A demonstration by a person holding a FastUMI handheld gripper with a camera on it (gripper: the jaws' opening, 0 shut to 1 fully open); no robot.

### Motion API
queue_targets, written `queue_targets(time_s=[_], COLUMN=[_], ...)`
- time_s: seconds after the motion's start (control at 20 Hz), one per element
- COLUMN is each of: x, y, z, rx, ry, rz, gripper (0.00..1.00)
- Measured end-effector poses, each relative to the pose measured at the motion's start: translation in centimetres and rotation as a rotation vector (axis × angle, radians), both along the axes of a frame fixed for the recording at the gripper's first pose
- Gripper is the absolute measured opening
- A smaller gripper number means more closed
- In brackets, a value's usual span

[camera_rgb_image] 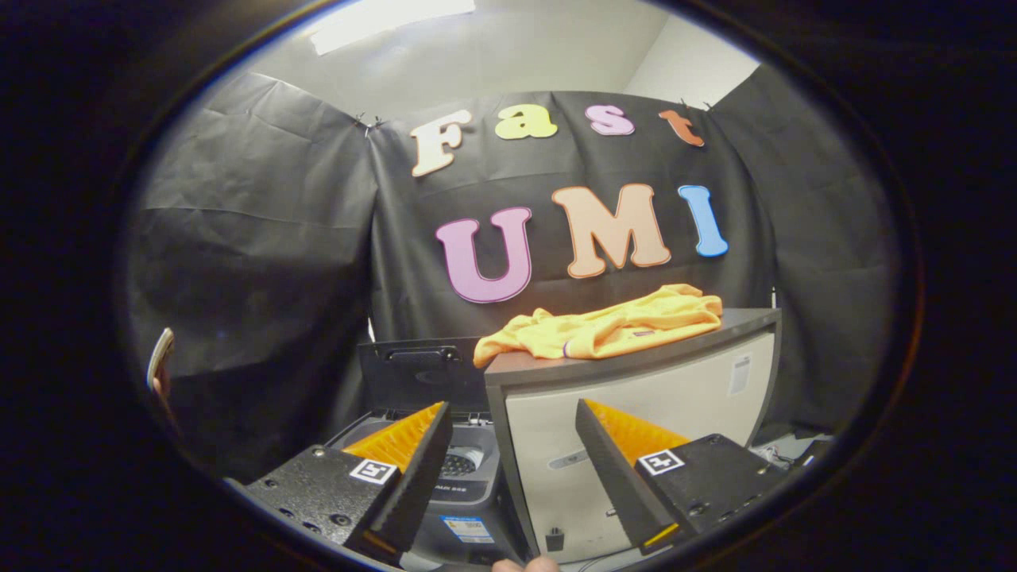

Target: Put the clothes into the washing machine and then close the washing machine lid.

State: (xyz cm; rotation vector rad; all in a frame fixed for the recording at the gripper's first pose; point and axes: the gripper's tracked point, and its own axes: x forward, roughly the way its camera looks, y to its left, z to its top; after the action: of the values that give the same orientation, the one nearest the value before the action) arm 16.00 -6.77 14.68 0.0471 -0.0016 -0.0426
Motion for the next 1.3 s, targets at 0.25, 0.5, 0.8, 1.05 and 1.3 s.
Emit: queue_targets(time_s=[0.25,0.5,0.8,1.05,1.3], x=[3.2,6.3,11.0,15.5,18.6], y=[-1.0,-2.3,-6.1,-9.4,-13.0], z=[2.9,4.6,4.9,4.4,3.6], rx=[-0.017,-0.057,-0.057,-0.062,-0.037], ry=[-0.022,0.001,0.1,0.21,0.306], rz=[-0.034,-0.059,-0.122,-0.151,-0.217], gripper=[0.95,0.95,0.95,0.95,0.96])
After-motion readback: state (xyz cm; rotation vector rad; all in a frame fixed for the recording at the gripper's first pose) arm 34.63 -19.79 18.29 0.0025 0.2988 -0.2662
